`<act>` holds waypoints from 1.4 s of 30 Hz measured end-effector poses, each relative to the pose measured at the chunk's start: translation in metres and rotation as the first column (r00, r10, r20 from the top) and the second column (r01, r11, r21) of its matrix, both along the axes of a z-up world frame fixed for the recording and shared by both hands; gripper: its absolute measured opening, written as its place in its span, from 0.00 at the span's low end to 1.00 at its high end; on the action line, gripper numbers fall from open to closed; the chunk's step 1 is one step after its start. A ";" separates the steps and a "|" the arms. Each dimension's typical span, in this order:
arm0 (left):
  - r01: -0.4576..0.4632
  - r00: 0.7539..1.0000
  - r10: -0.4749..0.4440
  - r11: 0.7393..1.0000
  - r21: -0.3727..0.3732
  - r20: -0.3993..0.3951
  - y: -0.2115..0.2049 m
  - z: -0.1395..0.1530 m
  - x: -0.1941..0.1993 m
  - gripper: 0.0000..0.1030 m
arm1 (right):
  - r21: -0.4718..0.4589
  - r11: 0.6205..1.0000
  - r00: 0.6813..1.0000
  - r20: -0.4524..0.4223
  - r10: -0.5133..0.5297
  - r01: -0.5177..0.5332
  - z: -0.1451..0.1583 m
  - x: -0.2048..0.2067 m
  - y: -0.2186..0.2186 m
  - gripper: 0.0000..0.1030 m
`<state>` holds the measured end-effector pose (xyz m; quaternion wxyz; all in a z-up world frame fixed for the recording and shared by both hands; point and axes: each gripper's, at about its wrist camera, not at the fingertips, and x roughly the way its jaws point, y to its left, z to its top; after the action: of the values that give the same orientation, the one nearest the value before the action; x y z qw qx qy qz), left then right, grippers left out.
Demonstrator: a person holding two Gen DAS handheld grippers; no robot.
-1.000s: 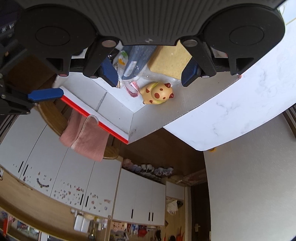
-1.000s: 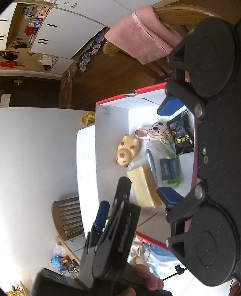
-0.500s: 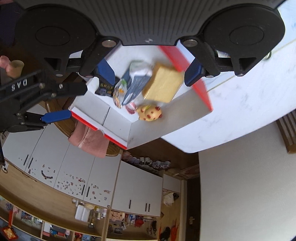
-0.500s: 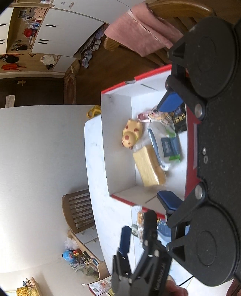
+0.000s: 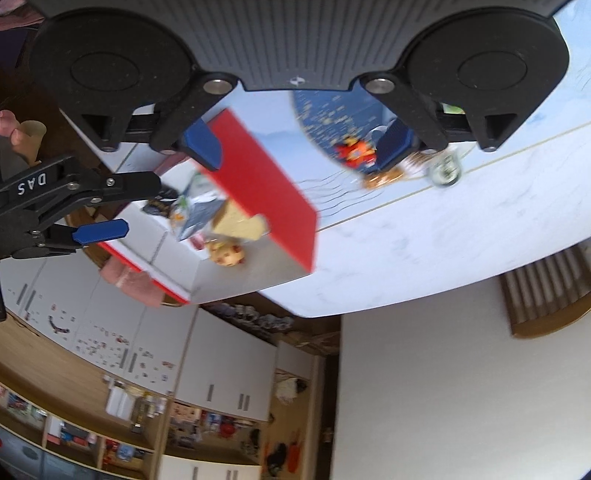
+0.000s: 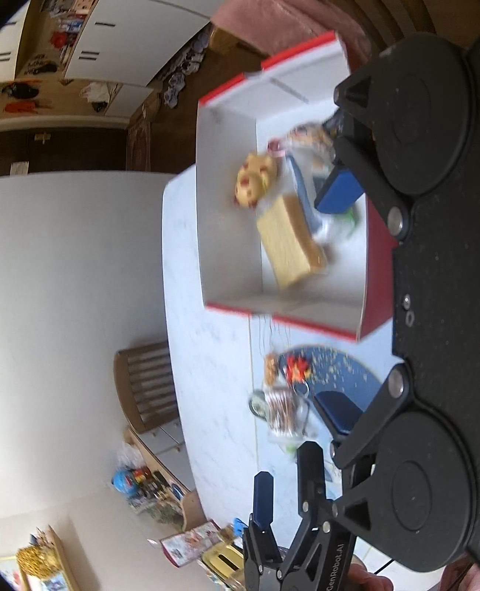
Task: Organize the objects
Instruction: 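Move both tools back toward the silver tin and dragon keychain, then grasp the silver round tin with left tool while right tool grasps the red dragon keychain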
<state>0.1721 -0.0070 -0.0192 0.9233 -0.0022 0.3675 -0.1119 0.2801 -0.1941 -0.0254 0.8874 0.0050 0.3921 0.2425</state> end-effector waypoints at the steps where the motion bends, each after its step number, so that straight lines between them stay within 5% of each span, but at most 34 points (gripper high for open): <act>1: -0.015 1.000 0.015 1.000 0.006 -0.001 0.007 -0.001 -0.003 0.98 | 0.000 1.000 1.000 -0.003 0.008 -0.008 0.000 -0.001 0.008 0.99; 25: -0.204 0.978 0.205 0.978 0.034 -0.046 0.140 -0.078 -0.022 0.98 | -0.117 0.993 0.997 -0.080 0.010 -0.020 -0.044 0.038 0.157 0.99; 42: -0.206 0.977 0.210 0.972 0.115 -0.025 0.131 -0.128 0.005 0.98 | -0.212 0.977 0.987 -0.153 -0.045 0.012 -0.105 0.086 0.177 0.88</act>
<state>0.1767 0.1241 -0.1473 0.9217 0.0088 0.3877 0.0061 0.3657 -0.0167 -0.1303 0.8528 -0.0641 0.4840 0.1857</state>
